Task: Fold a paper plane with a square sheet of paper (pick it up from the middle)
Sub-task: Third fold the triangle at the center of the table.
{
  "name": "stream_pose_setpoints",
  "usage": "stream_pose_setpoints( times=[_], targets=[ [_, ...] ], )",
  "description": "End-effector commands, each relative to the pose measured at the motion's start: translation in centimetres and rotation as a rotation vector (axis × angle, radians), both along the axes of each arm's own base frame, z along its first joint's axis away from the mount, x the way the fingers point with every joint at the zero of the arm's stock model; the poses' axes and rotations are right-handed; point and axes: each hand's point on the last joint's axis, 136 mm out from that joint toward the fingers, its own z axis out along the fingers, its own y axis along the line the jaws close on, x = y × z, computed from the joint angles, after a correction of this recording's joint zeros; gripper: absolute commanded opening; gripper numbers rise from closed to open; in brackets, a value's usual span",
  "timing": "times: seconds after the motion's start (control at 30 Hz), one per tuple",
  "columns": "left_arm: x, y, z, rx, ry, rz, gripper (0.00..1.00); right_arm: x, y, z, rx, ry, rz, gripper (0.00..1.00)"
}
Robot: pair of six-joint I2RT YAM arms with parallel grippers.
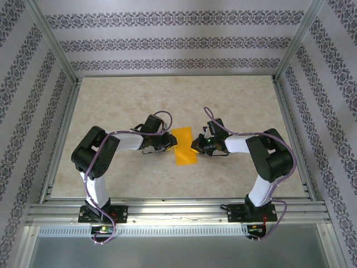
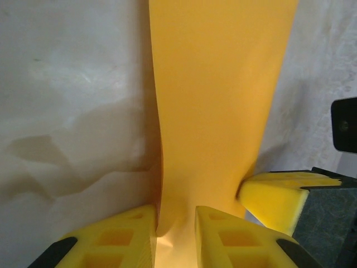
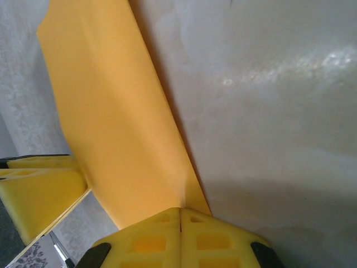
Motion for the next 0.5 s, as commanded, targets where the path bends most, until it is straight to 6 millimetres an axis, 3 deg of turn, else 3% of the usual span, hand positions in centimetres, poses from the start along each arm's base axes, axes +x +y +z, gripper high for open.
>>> stream_pose_setpoints(
  times=[0.0,0.47],
  targets=[
    [-0.1,-0.8,0.0,-0.035,-0.005,0.000,0.25,-3.0,-1.5,-3.6,-0.100,0.132,0.000,0.00],
    [0.3,-0.5,1.4,-0.058,-0.058,0.028,0.29,-2.8,-1.6,-3.3,-0.092,0.128,-0.003,0.00]
  ],
)
